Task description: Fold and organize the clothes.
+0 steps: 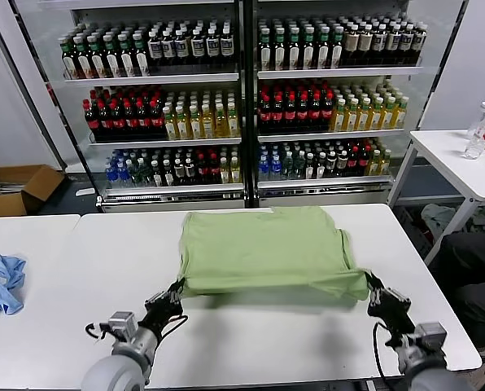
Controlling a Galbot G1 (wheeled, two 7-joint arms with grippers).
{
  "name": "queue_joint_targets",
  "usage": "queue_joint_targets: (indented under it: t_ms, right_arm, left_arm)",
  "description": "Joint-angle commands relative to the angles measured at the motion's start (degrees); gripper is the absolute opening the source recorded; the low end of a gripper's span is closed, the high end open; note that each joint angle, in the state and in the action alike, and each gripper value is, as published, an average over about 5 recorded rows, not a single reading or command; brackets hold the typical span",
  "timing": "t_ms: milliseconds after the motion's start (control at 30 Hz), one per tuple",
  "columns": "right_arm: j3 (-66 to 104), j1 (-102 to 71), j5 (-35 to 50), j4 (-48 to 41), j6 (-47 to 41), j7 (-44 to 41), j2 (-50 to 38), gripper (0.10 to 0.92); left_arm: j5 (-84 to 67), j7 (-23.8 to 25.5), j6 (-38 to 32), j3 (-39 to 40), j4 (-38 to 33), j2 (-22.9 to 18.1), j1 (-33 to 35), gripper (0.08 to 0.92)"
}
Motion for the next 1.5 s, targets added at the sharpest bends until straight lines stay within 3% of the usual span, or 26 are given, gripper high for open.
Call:
queue_joint_targets:
  t_ms: [33, 167, 333, 667, 967, 1067, 1133, 1500]
  right_arm:
    - [-7.88, 12.08, -2.03, -9.43, -0.04, -0.06, -1.84, 0.109]
    - [-9.13, 12.33, -6.37, -10.72, -2.12, -0.66, -1.19, 0.140]
    - [-7.84, 8.59, -9.21, -8.99, -2.44, -1.11, -0.37, 0.268]
    - [2.38, -0.94, -8.86, -1.81, -6.89, -0.65, 0.99, 0.546]
    - [-1.60, 2.75, -4.68, -7.12, -14.85, 0.12, 3.42, 0.787]
    - [-3.52, 3.64, -4.37, -7.60, -14.94, -0.45, 3.71, 0.773]
    - [-4.27, 3.85, -4.18, -7.61, -14.32, -0.91, 3.78, 0.722]
    - [-3.71, 2.23, -1.57, -6.78, -10.78, -2.85, 2.19, 0.401]
  left_arm:
    - [4.17, -0.66, -0.46, 4.58, 13.23, -0.78, -11.76, 0.086]
    - [6.23, -0.95, -0.40, 4.95, 14.37, -1.90, -12.12, 0.086]
    - [8.02, -1.51, -0.56, 4.62, 12.80, -2.85, -10.40, 0.112]
    - [8.53, -3.32, -1.13, 1.94, 7.51, -1.81, -2.03, 0.391]
    - [7.09, -4.38, 1.95, 4.13, 12.45, -2.58, -6.12, 0.651]
    - [5.89, -4.67, 3.01, 4.73, 13.64, -2.47, -7.10, 0.704]
    - [5.00, -4.63, 3.92, 4.92, 13.55, -2.38, -7.27, 0.687]
    - [0.10, -2.66, 5.41, 4.45, 9.61, -2.32, -4.81, 0.375]
